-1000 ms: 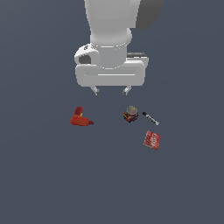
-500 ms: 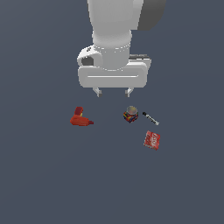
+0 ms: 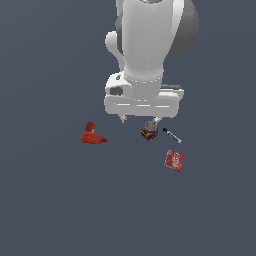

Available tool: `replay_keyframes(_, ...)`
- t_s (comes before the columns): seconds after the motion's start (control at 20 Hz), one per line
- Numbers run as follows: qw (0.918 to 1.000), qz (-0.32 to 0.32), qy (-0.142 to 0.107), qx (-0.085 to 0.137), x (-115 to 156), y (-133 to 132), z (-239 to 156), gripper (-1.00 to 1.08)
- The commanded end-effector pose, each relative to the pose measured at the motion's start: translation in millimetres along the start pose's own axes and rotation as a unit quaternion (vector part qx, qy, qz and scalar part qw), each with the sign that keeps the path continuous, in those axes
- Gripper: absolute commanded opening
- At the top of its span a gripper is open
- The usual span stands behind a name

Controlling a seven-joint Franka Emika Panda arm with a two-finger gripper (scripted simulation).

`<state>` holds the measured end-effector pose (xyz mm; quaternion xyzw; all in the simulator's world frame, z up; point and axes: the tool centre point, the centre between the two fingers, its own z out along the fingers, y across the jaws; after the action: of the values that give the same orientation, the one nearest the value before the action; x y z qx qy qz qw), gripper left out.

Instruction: Pick up a designated object from a clutter of objects.

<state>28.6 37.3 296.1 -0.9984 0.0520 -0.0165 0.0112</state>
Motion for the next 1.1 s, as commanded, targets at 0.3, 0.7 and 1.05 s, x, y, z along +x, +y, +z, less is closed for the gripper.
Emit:
replay_keyframes(0.3,0.9989,0.047,-0.005,-0.007,10,-55,68,1.00)
replay_keyframes(0.7,0.9956,0.092,-0.008,-0.012,6,-111,140,1.00)
replay_keyframes(1.05,0.9920,0.125,-0.011,-0.014,-8,-152,194,1.00)
